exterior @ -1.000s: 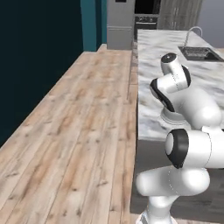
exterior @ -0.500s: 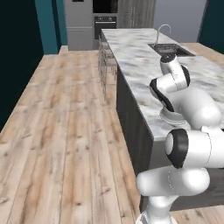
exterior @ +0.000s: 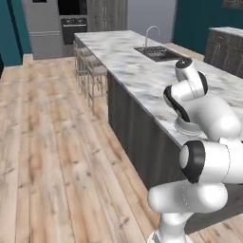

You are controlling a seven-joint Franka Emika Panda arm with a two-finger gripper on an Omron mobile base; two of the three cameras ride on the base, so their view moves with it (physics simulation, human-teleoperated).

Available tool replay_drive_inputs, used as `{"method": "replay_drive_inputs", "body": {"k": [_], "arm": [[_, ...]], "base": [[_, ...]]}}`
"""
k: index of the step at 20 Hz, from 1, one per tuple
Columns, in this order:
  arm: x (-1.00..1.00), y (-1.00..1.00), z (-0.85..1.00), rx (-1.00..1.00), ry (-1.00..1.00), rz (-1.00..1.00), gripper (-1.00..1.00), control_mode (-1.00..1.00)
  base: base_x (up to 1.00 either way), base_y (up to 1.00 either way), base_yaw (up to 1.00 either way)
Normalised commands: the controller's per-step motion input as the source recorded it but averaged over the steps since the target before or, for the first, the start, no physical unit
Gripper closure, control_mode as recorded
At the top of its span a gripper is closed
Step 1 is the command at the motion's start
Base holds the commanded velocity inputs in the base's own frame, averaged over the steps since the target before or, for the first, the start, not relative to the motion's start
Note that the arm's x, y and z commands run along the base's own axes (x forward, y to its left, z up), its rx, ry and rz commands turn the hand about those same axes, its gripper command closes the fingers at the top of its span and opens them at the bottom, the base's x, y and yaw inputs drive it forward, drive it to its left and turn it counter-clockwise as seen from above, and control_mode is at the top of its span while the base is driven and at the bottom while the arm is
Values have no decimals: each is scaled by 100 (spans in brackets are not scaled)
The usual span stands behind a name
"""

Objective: The kettle is done boiling. Turn off the stove, then wait for 300 timesteps before moving the kettle to the dining table.

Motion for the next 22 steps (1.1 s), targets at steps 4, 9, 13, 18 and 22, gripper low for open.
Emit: {"method": "replay_drive_inputs", "body": {"k": [4,9,13,18,22], "arm": [[0,0,0,0,0,0,100,100],[0,0,0,0,0,0,100,100],[0,0,0,0,0,0,100,100],[0,0,0,0,0,0,100,100],[0,0,0,0,0,0,100,100]], "base": [[67,80,-39],[70,80,-38],[70,81,-38],[69,83,-37],[70,84,-37]]}}
